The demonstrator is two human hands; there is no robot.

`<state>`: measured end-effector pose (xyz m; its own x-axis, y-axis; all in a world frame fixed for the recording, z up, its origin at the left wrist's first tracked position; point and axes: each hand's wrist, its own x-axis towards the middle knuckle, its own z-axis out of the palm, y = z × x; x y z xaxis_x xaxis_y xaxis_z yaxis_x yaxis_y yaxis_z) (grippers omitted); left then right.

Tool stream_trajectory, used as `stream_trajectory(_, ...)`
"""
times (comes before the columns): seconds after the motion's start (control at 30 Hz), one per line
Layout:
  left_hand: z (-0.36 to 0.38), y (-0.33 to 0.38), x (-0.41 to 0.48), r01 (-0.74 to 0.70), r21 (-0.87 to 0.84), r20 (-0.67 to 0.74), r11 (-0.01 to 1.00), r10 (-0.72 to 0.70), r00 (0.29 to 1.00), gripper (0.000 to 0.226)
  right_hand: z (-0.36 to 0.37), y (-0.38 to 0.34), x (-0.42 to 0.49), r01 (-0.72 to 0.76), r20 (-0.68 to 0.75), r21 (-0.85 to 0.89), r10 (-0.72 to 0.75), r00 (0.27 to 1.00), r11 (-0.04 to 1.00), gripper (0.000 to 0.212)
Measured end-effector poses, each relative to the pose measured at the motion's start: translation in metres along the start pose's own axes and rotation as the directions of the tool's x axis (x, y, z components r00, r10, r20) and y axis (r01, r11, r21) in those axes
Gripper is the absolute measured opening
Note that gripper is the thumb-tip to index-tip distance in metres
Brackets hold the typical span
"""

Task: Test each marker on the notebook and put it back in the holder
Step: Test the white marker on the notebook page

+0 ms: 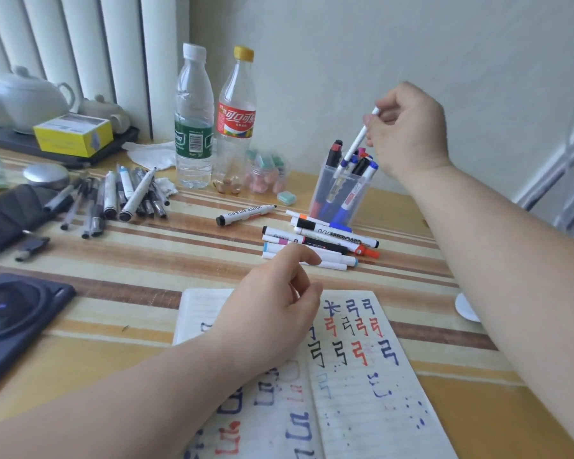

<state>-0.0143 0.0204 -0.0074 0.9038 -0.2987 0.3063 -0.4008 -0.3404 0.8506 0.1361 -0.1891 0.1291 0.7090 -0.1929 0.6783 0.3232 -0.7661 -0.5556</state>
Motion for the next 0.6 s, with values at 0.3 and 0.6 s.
stream_trajectory(0.3,-0.001,0.002,0.0,-0.001,0.017,0.004,1.0,0.001,1.0,0.021,0.01,0.004,-0.018,-0.004,0.374,-0.434,0.184,0.909,0.901,0.044)
stream_trajectory(0.6,-0.003,0.003,0.001,0.069,-0.022,-0.023,0.997,-0.069,0.997,0.017,0.0,0.003,-0.05,0.064,0.191,-0.358,0.006,0.982,0.931,0.048)
